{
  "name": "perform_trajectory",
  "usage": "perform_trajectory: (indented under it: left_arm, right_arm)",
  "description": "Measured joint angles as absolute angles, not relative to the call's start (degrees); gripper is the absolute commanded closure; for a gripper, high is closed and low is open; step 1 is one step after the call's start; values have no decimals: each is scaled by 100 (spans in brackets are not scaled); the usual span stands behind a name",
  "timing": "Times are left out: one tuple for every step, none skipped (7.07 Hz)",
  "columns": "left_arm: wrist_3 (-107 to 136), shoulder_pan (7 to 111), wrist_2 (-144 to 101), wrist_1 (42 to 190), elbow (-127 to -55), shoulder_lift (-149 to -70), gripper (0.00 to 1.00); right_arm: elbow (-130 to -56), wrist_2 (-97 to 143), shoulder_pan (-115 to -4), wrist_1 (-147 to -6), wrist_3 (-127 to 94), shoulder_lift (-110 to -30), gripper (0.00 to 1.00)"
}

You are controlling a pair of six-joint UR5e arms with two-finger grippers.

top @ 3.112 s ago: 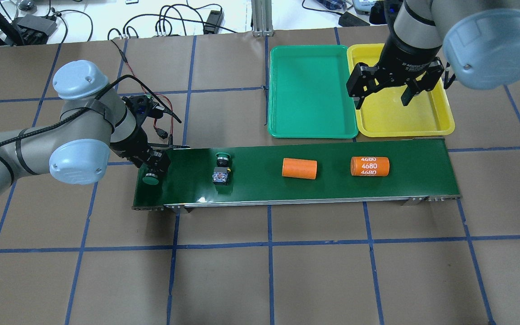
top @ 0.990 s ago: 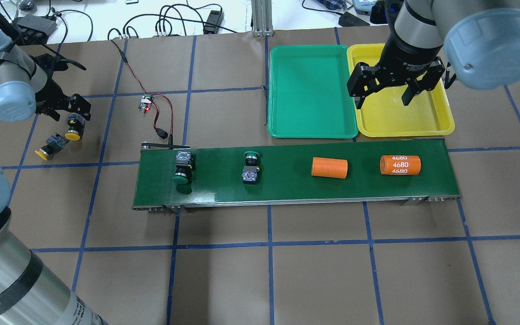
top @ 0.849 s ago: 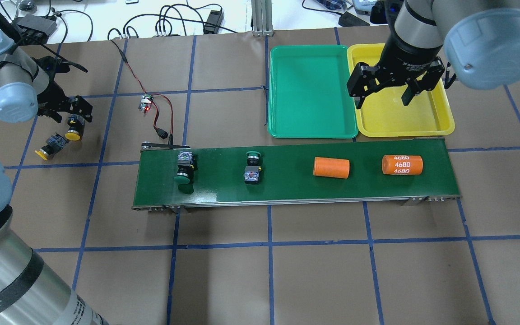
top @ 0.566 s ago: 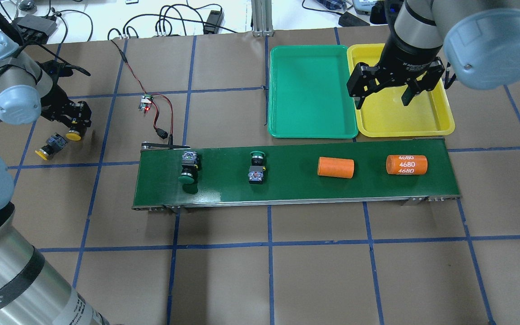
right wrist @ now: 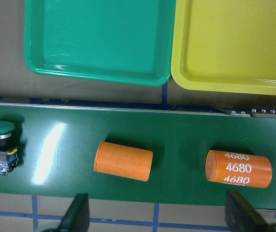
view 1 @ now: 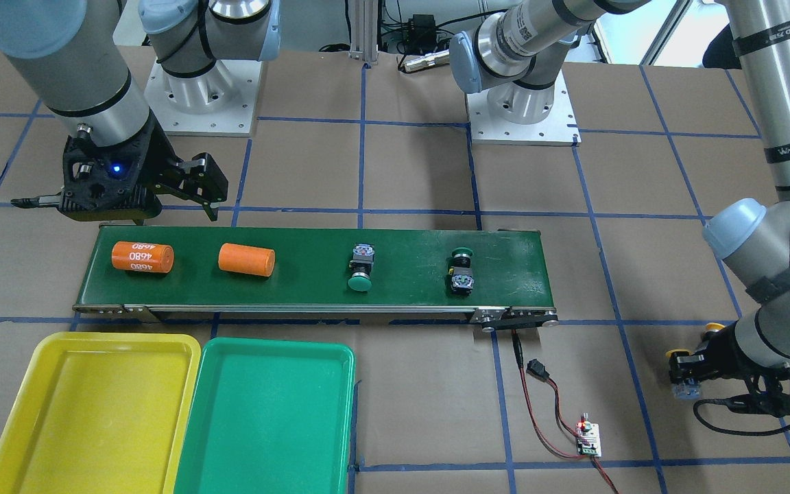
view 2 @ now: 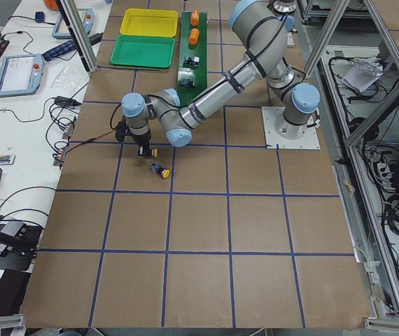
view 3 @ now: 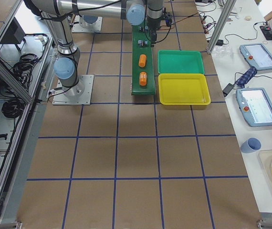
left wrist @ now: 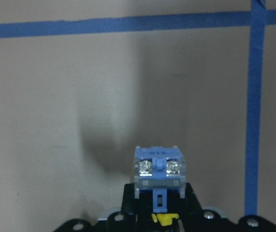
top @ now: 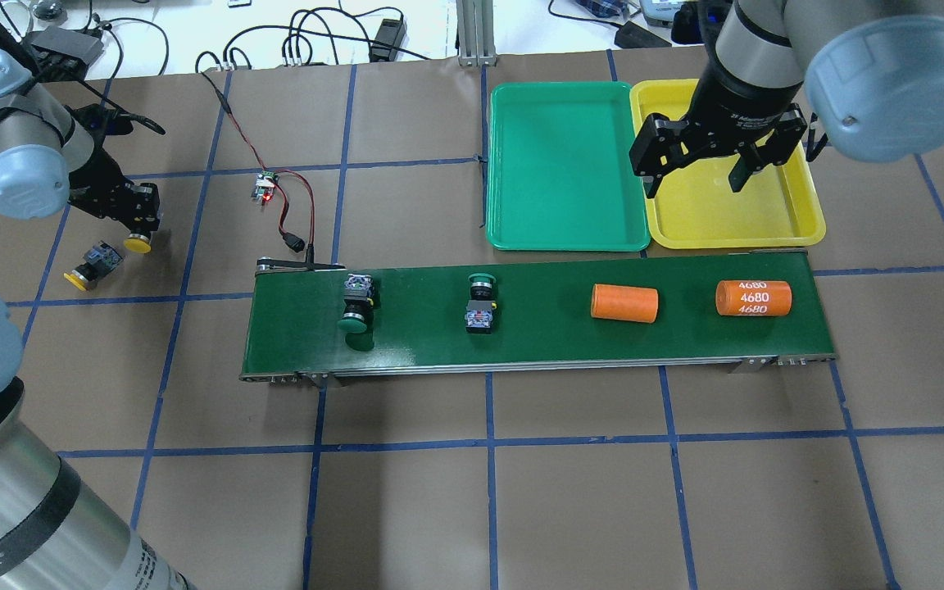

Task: Sort buttons by color to trays
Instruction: 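Lower the left gripper and grasp the yellow-capped switch, then carry the yellow-capped switch onto the conveyor belt and release it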

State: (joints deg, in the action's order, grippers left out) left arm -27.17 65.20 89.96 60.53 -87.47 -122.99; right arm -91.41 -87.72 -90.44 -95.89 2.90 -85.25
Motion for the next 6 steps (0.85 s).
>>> perform_trajectory:
  left_arm:
    - [-2645,6652,8967,6512,-8818,-11928,100]
    - [-2503,6912,8942,6874,-8969,-11481,100]
    - [-2307,7206,8897,7045,-9276,-11044,100]
    - [-2055,7461,8857,7082,-9721,-10643,100]
    - [-1749,7666,8839,7052,-10231,-10256,100]
    - [-1465,7803,8827,6992,-10610,-9976,100]
  right_arm:
    - [-9141,-8772,-9044,-9589,290,-8526,0]
    - [-9140,-8772,-9046,-9589,290,-8525,0]
    - [-9140,-8772,-9047,-9589,290,-8523,0]
    - [-9140,-8772,-9042,-9589,290,-8513,0]
    - [-9132,-8772,-9033,-9593,290,-8496,0]
    - [-9116,-8794,-9026,-9596,290,-8477,0]
